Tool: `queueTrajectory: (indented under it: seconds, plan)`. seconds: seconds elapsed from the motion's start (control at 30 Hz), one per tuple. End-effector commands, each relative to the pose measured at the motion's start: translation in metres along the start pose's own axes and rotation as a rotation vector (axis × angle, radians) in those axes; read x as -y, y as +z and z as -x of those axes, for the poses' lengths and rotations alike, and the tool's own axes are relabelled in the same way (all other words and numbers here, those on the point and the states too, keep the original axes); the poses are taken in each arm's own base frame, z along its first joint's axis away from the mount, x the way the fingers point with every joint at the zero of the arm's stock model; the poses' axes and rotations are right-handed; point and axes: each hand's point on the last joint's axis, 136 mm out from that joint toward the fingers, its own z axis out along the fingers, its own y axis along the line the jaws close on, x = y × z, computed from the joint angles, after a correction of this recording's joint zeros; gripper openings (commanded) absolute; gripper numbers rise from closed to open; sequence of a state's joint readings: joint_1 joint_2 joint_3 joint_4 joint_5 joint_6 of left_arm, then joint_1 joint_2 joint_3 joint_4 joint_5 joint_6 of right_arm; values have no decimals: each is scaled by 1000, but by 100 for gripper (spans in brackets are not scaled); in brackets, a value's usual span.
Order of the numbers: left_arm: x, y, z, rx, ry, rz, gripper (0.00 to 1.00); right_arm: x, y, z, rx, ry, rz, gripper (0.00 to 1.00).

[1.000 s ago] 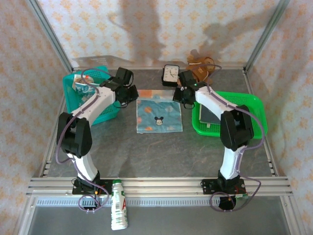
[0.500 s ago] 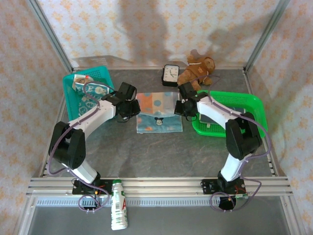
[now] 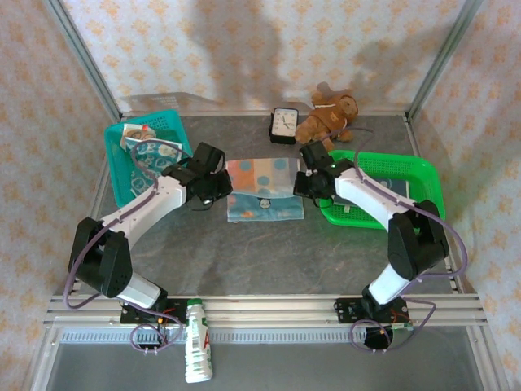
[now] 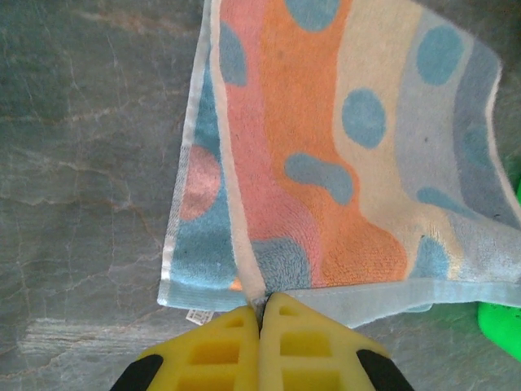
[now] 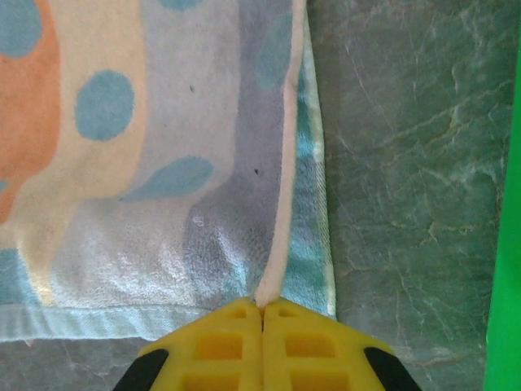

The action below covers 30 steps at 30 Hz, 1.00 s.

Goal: Fold and stack the towels

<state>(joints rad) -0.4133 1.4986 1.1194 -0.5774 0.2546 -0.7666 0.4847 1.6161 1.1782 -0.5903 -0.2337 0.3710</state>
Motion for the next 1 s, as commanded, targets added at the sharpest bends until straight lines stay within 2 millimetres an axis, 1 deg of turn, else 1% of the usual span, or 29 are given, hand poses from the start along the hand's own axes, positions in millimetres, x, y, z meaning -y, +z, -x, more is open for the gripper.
queueTrajectory:
  seconds: [0.0,0.27,0.33,0.5,0.63,0.77,0.87,0.9,0.93,0.97]
  plan:
    - [-12,14,-19,-42,-19,37,0,9,9,-15,-35,3,-44,4]
    - [-26,45,-51,-113,-16,74,0,19,32,-40,-127,-41,-105,6]
    - [-29,49,-55,-123,-16,80,0,21,37,-45,-146,-47,-116,7]
    - [-34,57,-59,-139,-15,95,0,27,43,-51,-163,-64,-153,7]
    - [-35,59,-61,-144,-14,99,0,31,42,-53,-171,-75,-178,7]
    - [-37,62,-63,-154,-11,104,0,33,40,-50,-166,-79,-193,7]
    - [-39,63,-66,-162,-9,114,0,33,41,-52,-170,-79,-195,9]
    - [-40,63,-66,-165,-7,118,0,32,40,-52,-171,-79,-192,12]
    - [-42,64,-67,-169,-3,126,3,32,40,-52,-172,-78,-192,17]
    - [-43,63,-67,-168,1,133,12,32,40,-52,-170,-79,-190,26]
